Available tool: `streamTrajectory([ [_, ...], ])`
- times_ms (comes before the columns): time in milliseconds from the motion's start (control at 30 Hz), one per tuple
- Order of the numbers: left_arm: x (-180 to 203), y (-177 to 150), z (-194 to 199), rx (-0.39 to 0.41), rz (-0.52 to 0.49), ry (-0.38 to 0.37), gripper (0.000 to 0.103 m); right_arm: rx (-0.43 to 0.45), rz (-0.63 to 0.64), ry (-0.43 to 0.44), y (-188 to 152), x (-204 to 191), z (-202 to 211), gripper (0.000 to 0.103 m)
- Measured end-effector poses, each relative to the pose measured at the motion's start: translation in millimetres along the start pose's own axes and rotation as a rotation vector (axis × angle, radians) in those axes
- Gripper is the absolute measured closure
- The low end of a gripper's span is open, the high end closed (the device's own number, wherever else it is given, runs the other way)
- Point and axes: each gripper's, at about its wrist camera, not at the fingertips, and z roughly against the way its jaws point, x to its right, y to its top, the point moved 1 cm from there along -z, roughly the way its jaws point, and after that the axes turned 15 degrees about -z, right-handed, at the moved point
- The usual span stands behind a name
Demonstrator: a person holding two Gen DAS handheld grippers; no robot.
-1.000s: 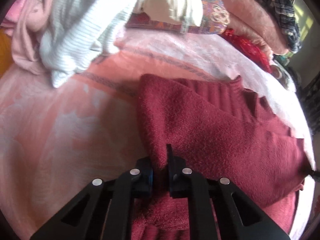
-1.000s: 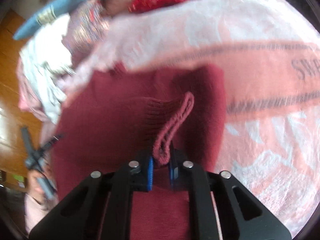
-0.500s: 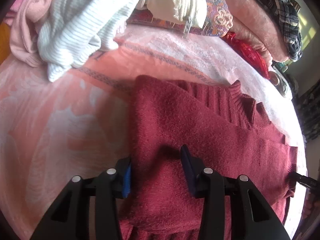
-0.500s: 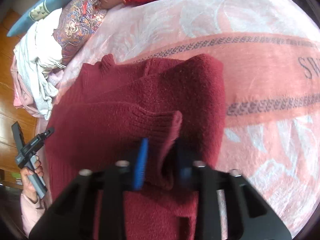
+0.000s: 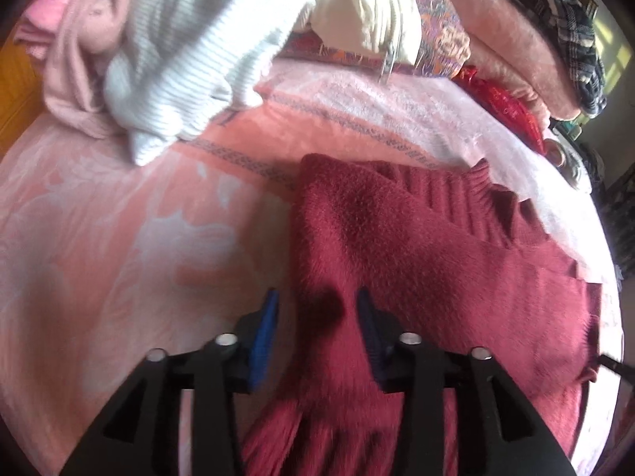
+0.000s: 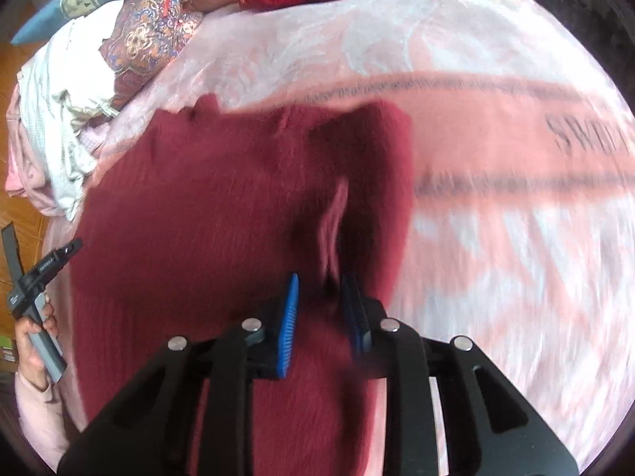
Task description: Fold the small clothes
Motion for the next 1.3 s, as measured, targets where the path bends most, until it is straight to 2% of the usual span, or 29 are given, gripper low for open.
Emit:
streamTrajectory([
  [133, 8, -18, 25, 0.001, 0.008, -0.018, 0.053, -0.036, -0.058, 0.03, -19, -1, 0, 0.079],
  [267, 28, -25, 28, -0.007, -0.037, -0.037, 0.053, -0.007, -0.152, 0.034, -9, 4, 0, 0.077],
  [333, 35, -26, 18, -0.027, -0.074, -0.014, 0.053, -0.015, -0.212, 0.051, -2, 11, -7, 0.077],
  [400, 38, -30, 7, -0.043, -0.107, 0.014, 0.053, -0.04, -0.226, 0.035, -1, 16, -18, 0.084],
  [433, 39, -32, 3, -0.049, -0.12, 0.026, 0.053, -0.066, -0.232, 0.022, -4, 20, -27, 0.091],
  [467, 39, -35, 0, -0.046, -0.139, 0.038, 0.053, -0.085, -0.239, 0.02, -7, 23, -33, 0.092],
  [533, 40, -39, -2, -0.039, -0.177, 0.07, 0.051, -0.062, -0.215, -0.01, -12, 28, -40, 0.103],
  [667, 35, -43, -6, -0.035, -0.162, 0.072, 0.046, -0.052, -0.184, -0.006, -13, 25, -32, 0.103],
  [700, 32, -43, -2, -0.027, -0.141, 0.055, 0.046, -0.047, -0.173, 0.008, -15, 26, -28, 0.101],
  [733, 29, -43, 3, -0.015, -0.12, 0.036, 0.047, -0.042, -0.159, 0.028, -19, 25, -22, 0.093],
  [800, 25, -44, 16, -0.008, -0.107, -0.004, 0.047, -0.029, -0.106, 0.039, -33, 22, -5, 0.085],
  [833, 22, -47, 24, -0.01, -0.106, -0.021, 0.045, -0.019, -0.081, 0.039, -39, 23, 4, 0.077],
  [867, 18, -50, 31, -0.01, -0.103, -0.032, 0.039, -0.005, -0.051, 0.034, -47, 24, 14, 0.069],
  [900, 12, -57, 41, -0.006, -0.093, -0.046, 0.035, 0.009, -0.009, 0.031, -61, 27, 25, 0.066],
  [967, 1, -75, 59, -0.015, -0.076, -0.077, 0.027, 0.009, 0.057, 0.028, -83, 34, 39, 0.065],
  [1133, -3, -129, 87, -0.083, -0.137, -0.064, 0.026, -0.029, 0.235, 0.044, -153, 48, 76, 0.064],
  [1233, -3, -167, 105, -0.131, -0.185, -0.027, 0.025, -0.094, 0.267, 0.061, -191, 54, 87, 0.059],
  [1300, -8, -194, 114, -0.177, -0.194, -0.028, 0.025, -0.149, 0.269, 0.071, -209, 62, 87, 0.059],
])
